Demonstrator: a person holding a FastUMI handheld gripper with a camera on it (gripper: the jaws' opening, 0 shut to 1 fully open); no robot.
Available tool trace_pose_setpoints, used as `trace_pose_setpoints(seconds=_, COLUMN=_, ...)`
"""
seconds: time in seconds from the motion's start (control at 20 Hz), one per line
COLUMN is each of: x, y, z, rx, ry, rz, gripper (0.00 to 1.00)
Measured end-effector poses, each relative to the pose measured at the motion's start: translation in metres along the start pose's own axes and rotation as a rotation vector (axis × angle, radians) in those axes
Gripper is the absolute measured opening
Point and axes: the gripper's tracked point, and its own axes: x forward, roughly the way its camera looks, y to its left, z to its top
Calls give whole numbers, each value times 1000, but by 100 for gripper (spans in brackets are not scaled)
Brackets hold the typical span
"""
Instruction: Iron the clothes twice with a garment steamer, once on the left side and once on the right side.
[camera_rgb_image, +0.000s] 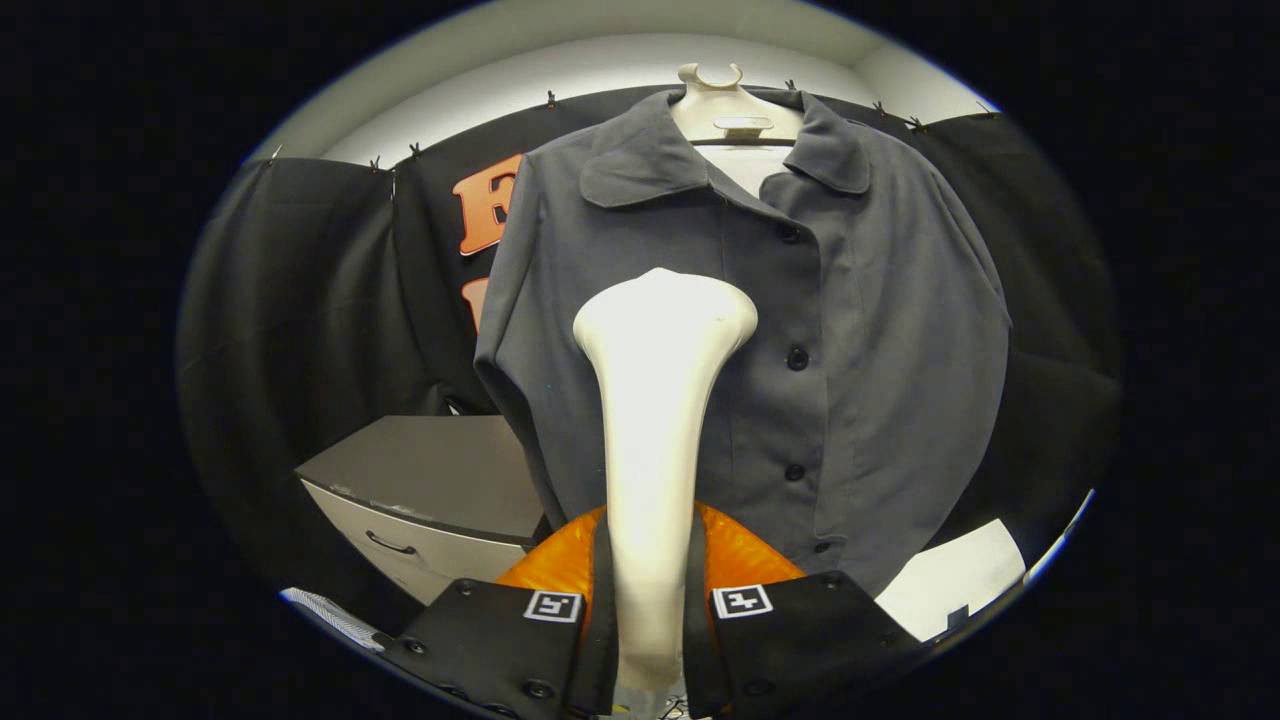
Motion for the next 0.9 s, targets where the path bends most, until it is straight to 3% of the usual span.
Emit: trace_pose_setpoints(seconds=0.9, x=9, y=-25, z=-113, rx=40, ry=203, rz=-118, gripper=34)
